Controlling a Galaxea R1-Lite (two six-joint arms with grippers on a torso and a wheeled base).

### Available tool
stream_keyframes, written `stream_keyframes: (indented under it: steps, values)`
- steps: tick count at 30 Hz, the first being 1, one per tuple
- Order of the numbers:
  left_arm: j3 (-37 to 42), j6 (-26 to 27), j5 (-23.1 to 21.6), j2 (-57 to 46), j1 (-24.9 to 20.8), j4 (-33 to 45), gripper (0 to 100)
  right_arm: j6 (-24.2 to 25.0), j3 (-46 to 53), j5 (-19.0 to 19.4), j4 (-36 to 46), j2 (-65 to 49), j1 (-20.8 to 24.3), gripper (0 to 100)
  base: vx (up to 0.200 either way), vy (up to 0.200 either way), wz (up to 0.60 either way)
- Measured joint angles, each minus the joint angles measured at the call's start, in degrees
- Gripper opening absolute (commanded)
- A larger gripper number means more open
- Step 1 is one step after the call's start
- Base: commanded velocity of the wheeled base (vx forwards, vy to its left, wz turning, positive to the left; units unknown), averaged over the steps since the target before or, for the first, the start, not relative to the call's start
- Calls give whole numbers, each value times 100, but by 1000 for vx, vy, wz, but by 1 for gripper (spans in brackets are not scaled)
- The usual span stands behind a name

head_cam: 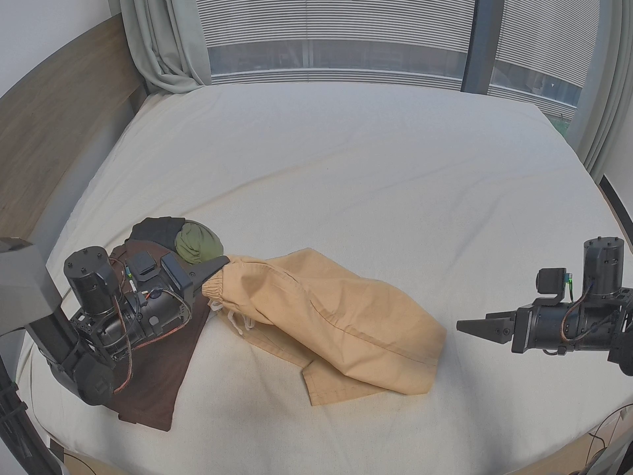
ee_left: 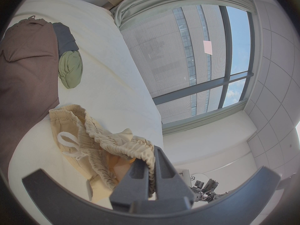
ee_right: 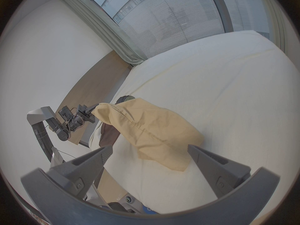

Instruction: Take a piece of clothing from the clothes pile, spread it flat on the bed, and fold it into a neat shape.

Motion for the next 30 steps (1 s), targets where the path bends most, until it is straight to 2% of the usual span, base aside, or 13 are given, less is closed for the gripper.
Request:
stream_keyframes:
  steps: [6,12,23,30]
  values:
    - [0,4,2,30,5,0,0,23,24,48,-154,324,-32,100,0,0,0]
    - [-9,1,2,39,20,0,0,156,143,50,-655,766,-44,100,0,0,0]
    - [-5,4,2,49,29,0,0,428,457,55,-2269,2025,-71,100,0,0,0]
    - [-13,9,6,72,33,0,0,602,542,52,-2860,2761,-112,100,0,0,0]
